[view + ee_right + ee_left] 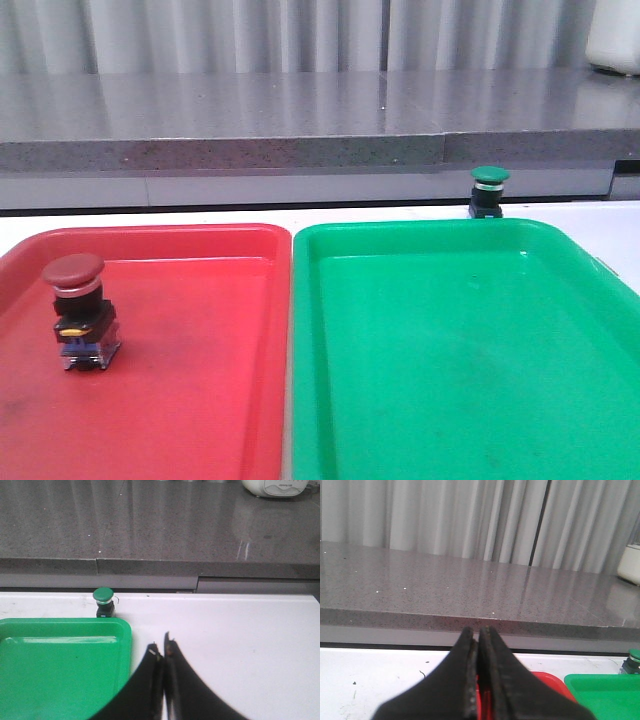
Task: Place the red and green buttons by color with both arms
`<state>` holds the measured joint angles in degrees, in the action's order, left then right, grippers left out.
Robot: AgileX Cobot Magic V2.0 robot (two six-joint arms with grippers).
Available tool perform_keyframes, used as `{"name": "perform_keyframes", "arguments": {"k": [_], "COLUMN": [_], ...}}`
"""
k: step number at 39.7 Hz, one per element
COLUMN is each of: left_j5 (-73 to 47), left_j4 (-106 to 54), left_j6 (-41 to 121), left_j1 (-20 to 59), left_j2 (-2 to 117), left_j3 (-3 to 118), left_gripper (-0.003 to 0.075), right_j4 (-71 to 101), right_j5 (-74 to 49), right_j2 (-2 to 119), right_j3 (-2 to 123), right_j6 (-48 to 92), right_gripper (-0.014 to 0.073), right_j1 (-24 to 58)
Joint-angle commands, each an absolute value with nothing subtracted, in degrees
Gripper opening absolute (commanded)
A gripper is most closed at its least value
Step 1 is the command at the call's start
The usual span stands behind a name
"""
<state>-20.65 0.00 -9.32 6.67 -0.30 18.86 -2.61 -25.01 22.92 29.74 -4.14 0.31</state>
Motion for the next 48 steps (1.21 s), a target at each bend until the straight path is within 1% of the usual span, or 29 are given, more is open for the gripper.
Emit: {"name": "perform_keyframes", "arguments": {"k": [1, 2, 3, 5, 7, 8, 10, 13, 17, 23, 28, 34, 43, 48], "left_j5": [-15.78, -15.78, -15.78, -15.78, -15.78, -15.78, -15.78, -15.78, -15.78, -15.78, -15.78, -15.78, -15.78, -15.78], "left_j4": [0.00, 0.00, 0.00, 0.00, 0.00, 0.00, 0.00, 0.00, 0.00, 0.00, 0.00, 0.00, 0.00, 0.00], "left_j6": [-9.76, -9.76, -9.76, -9.76, -9.76, -9.76, -9.76, -9.76, -9.76, -9.76, -9.76, -9.76, -9.76, -9.76], "left_j1": [6.64, 6.64, 6.64, 6.64, 6.64, 6.64, 6.64, 6.64, 6.64, 6.64, 6.64, 6.64, 6.64, 6.64], "left_j2": [0.15, 0.15, 0.15, 0.15, 0.15, 0.15, 0.15, 0.15, 0.15, 0.15, 0.15, 0.15, 0.15, 0.15], "left_j3": [20.19, 20.19, 20.19, 20.19, 20.19, 20.19, 20.19, 20.19, 20.19, 20.19, 20.19, 20.19, 20.19, 20.19], "left_gripper": [-0.0020, -0.0020, -0.0020, -0.0020, -0.0020, -0.0020, -0.0020, -0.0020, -0.0020, -0.0020, -0.0020, -0.0020, -0.0020, -0.0020], "right_j4": [-2.57, -2.57, -2.57, -2.57, -2.57, -2.57, -2.57, -2.57, -2.57, -2.62, -2.62, -2.62, -2.62, -2.52], "right_j5": [-20.69, -20.76, -20.84, -20.88, -20.82, -20.68, -20.55, -19.58, -17.86, -15.50, -15.41, -16.63, -23.80, -28.80], "right_j2": [23.73, 23.73, 23.73, 23.73, 23.73, 23.73, 23.73, 24.26, 27.60, 40.94, 56.07, 71.56, 91.40, 99.44], "right_j3": [31.75, 31.75, 31.75, 31.75, 31.75, 31.68, 31.68, 31.68, 32.19, 37.12, 44.85, 55.48, 71.34, 80.72], "right_j6": [-3.89, -3.89, -3.89, -3.89, -3.89, -3.89, -3.89, -3.89, -3.89, -3.71, -3.71, -3.60, -3.66, -4.41], "right_gripper": [0.0176, 0.0226, 0.0314, 0.0432, 0.0529, 0.0573, 0.0609, 0.0588, 0.0587, 0.0587, 0.0587, 0.0587, 0.0587, 0.0587], "right_j1": [0.12, 0.12, 0.12, 0.12, 0.12, 0.12, 0.12, 0.12, 0.12, 0.12, 0.12, 1.28, 6.74, 9.56]}}
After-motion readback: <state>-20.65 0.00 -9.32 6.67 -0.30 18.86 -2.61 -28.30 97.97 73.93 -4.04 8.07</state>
